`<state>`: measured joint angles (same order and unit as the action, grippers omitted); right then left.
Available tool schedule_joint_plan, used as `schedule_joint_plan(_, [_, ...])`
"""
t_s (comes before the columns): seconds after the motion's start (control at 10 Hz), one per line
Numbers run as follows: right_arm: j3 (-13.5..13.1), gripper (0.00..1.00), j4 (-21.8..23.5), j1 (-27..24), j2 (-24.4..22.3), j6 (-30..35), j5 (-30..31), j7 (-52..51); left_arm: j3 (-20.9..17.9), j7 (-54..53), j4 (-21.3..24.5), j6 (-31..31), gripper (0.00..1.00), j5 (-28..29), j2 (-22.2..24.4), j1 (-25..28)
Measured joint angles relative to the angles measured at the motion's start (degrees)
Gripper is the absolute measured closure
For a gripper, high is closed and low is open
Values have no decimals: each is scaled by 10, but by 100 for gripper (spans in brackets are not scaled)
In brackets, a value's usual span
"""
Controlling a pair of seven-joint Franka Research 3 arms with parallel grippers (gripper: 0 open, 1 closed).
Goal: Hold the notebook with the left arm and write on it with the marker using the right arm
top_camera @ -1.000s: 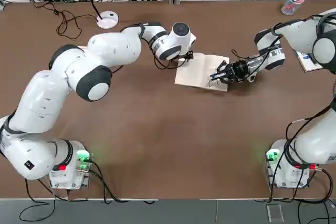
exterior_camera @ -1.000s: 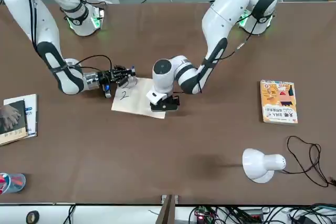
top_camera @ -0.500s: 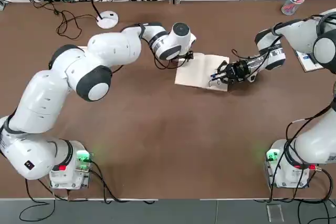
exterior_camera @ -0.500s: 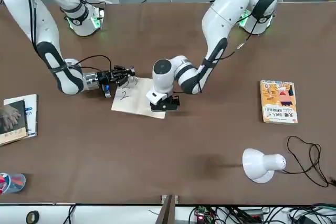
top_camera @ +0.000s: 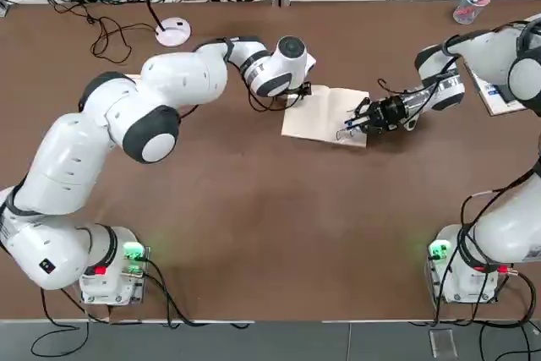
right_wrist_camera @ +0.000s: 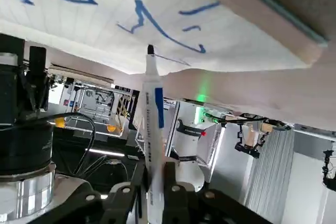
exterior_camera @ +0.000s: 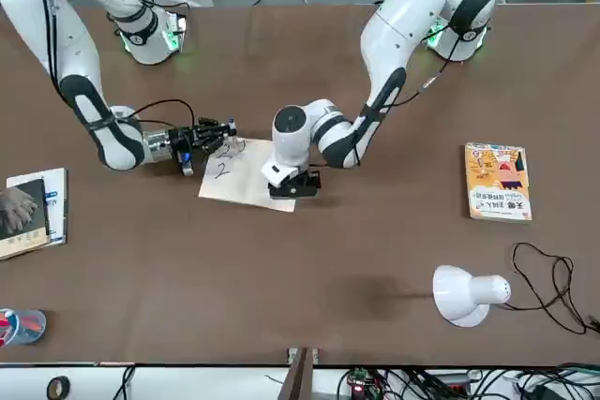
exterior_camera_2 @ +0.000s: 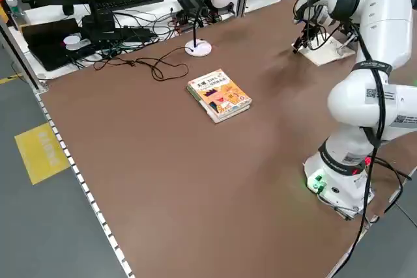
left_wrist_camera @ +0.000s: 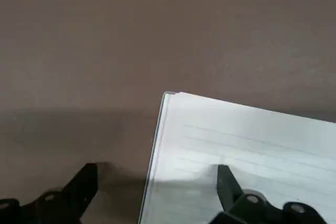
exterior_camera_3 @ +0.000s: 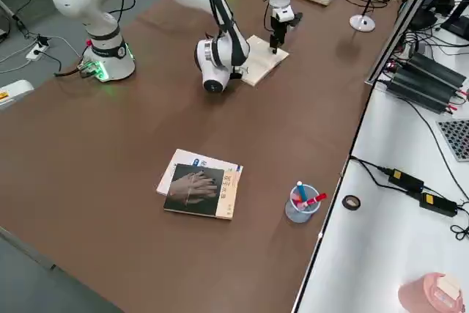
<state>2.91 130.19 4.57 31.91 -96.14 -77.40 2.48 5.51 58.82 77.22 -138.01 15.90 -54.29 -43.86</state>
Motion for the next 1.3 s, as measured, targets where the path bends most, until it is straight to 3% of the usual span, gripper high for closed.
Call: schedule_joint_plan(1.3, [1, 83, -6, 3, 0, -4, 10, -8, 0, 0, 0, 0, 0, 0, 0, 0])
